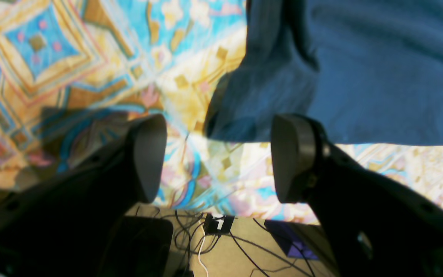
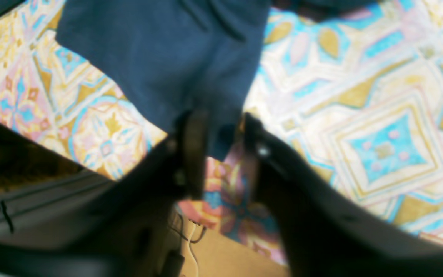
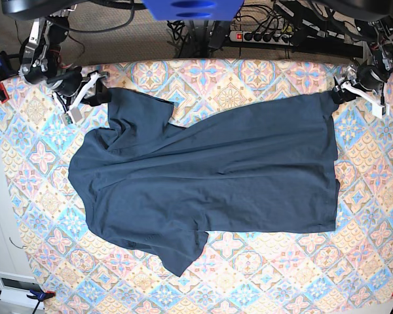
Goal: Layout the t-shirt on the table in an organized manner, then fold the t-shirt properly
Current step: 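Hold the shirt with both grippers and stretch it taut between them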
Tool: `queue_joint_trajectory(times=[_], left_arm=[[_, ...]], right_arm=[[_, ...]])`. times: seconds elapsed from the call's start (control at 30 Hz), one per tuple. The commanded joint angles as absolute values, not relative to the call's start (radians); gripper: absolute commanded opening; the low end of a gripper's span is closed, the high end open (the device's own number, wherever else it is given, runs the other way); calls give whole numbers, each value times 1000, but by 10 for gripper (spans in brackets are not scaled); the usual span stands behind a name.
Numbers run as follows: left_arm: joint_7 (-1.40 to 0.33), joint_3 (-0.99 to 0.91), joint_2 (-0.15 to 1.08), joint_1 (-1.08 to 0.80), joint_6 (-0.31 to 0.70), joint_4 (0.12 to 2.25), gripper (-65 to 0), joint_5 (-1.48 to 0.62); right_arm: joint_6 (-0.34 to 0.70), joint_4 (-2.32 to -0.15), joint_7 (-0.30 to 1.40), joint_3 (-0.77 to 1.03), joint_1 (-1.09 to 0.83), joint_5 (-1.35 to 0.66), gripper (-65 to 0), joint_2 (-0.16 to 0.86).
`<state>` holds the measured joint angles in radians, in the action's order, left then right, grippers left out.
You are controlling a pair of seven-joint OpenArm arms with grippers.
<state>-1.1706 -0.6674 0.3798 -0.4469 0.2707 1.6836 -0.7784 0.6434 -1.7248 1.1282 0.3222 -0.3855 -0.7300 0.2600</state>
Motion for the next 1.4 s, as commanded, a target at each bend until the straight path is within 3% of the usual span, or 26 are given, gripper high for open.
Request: queue_joint_trajectory(times=[0.0,0.13,0.53,0.63,0.73,0.8,1.37], left_arm=[[-1158,-674,397,-444,275,1701,-231,-789],[-1158,-674,397,-444,275,1701,-231,-789],[-1158,-673,395,-443,275,1699,-231,-789],[-1158,-673,395,-443,275,1699,-231,-789],[-1158,-673,395,-449,275,1699,-231,-789],[-1159,-673,397,-452,275,1699,-231,-789],[-1152,-596,407,-476,277,1696,-231,-785]], right_arm=[[650,-1728,1115,334,-381,-746,-408,271],[650,-1684,1115,338,-381,-746,-354,271],[651,-1646,1115,234,-364,-746,-356,269],[651,-1643,1115,214,-312,-746,-425,268],[656,-1626,1115,217,-309,-748,-580,268],[657,-1635,1116,217,-312,-753,-650,268],[698,-1844,1121,349,-553,-754,-643,269]])
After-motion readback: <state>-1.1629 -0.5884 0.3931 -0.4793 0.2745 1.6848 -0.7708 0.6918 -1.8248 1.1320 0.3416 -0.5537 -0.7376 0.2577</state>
